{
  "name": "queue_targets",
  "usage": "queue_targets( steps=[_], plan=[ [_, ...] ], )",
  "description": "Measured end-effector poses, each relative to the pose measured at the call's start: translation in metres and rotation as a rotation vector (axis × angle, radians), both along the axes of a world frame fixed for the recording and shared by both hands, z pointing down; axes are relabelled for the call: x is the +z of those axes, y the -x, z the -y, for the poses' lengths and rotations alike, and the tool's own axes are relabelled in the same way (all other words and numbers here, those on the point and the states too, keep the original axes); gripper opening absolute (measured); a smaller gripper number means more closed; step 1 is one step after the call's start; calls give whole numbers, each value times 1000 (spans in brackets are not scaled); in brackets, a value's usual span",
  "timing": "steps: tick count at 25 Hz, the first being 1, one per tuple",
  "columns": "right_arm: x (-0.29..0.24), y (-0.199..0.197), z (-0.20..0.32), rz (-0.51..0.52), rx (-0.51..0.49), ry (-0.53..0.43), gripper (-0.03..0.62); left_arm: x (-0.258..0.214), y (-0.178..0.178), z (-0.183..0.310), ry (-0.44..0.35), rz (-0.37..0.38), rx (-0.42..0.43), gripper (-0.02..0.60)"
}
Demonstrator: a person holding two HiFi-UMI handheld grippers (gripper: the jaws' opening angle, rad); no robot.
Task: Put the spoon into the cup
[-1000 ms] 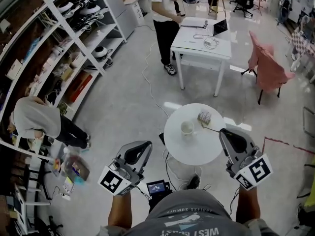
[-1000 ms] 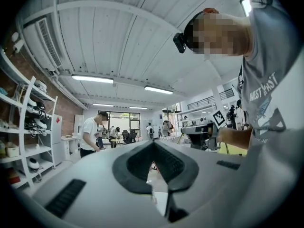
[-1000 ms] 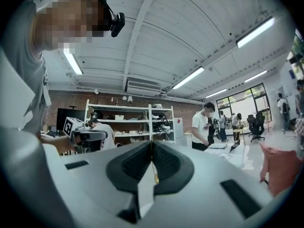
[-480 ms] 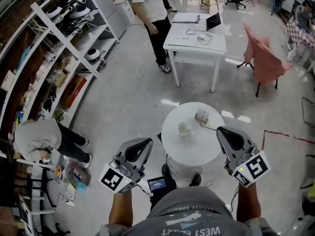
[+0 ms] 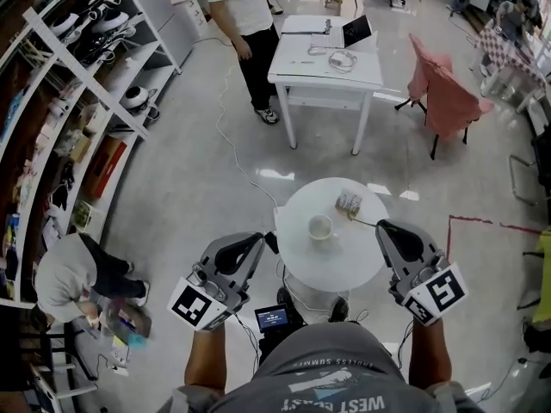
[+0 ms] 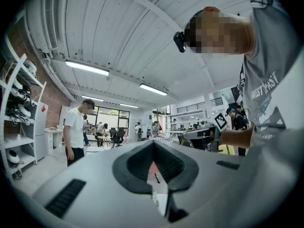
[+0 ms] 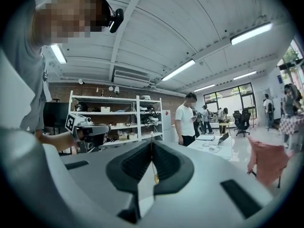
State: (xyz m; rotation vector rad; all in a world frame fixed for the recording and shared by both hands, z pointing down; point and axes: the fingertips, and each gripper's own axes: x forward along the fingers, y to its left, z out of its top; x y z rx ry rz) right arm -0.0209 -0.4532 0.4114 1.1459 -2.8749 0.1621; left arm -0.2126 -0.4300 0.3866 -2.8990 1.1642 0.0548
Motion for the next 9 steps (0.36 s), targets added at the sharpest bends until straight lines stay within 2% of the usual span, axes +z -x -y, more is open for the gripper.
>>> queue_targets(
  steps=[4,9],
  plan=[
    [3,11,9,-13,24,23,5,6,14,12,27,1,8,3],
    [16,18,33,-29,51,31,5,15,26,36,-5,29,42,3]
  ],
)
